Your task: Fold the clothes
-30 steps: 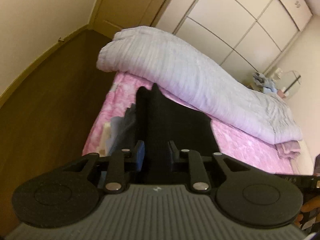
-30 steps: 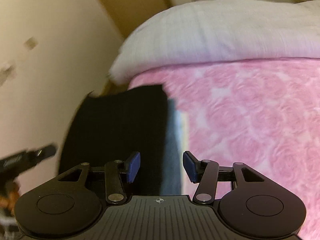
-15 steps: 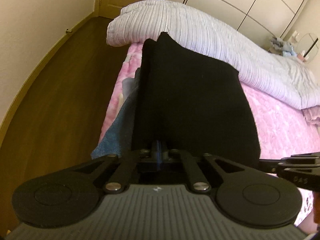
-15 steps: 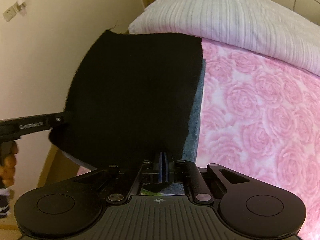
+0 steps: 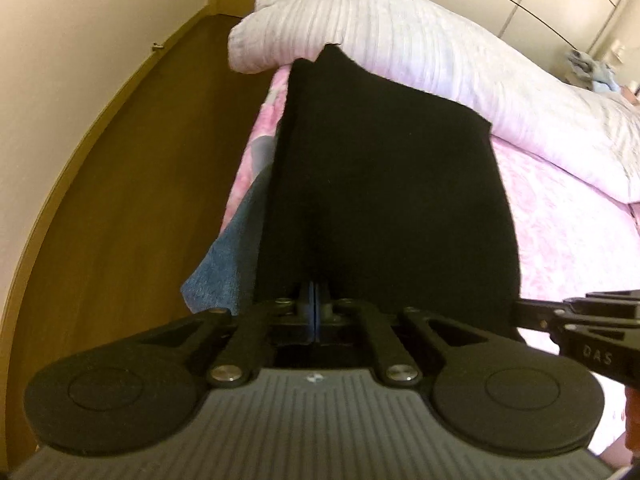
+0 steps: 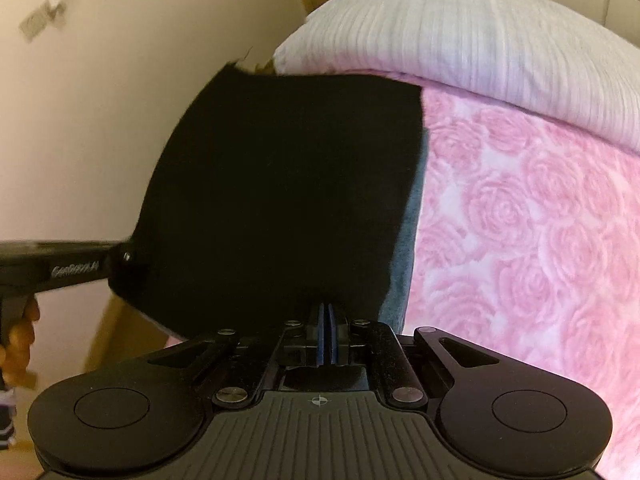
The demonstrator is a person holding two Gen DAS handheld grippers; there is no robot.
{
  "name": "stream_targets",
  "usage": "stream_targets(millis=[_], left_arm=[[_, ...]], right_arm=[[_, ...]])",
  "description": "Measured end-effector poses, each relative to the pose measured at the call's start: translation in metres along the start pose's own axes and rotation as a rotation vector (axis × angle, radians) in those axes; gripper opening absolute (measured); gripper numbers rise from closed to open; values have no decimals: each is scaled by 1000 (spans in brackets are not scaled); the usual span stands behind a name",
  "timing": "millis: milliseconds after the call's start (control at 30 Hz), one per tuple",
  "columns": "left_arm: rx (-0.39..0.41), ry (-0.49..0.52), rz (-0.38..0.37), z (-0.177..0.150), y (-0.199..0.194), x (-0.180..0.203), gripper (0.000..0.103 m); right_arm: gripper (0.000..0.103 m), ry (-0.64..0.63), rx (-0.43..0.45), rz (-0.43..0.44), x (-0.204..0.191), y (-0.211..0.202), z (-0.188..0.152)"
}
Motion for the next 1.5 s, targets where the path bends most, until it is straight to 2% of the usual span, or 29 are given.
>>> stream_targets(millis=[167, 267, 467, 500, 567, 633, 733, 833, 1100, 1300, 1500], left_arm=[[-3, -6, 42, 1, -16, 8, 1], [4, -16, 82, -6, -36, 14, 12], [0, -7, 140, -21, -63, 31, 23], [1, -8, 145, -24, -68, 35, 23], [8, -8, 148, -30, -78, 43, 27], [18, -5, 152, -34, -87, 51, 28], [36, 5, 164, -40, -99, 63, 32], [52, 16, 175, -46, -110, 74, 35], [90, 27, 205, -60, -134, 96, 43], [98, -42, 205, -76, -148, 105, 50], [144, -117, 257, -89, -159, 121, 56]], right_arm=[[7, 9, -2, -6, 2, -12, -1], [8, 49, 1, 11, 10, -22, -6], [10, 49, -19, 3, 12, -41, -23], [14, 50, -15, 2, 11, -45, -26], [28, 52, -6, 0, 11, -52, -30], [51, 55, 4, -1, 10, -60, -35], [60, 57, 18, -4, 10, -72, -42], [65, 56, 38, -9, 13, -87, -47], [69, 57, 48, 1, 20, -115, -67], [70, -2, 48, 8, 22, -135, -80], [70, -106, 78, 6, 43, -154, -80]])
Point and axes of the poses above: each gripper's, at about its wrist camera, not at the fingertips, and y roughly the way its jaws point, x to its right, z to its top, the point moved 8 cm from there along y, roughly the way its jaws point, and after that the axes turned 8 degrees about -x, right-handed, at the moved point
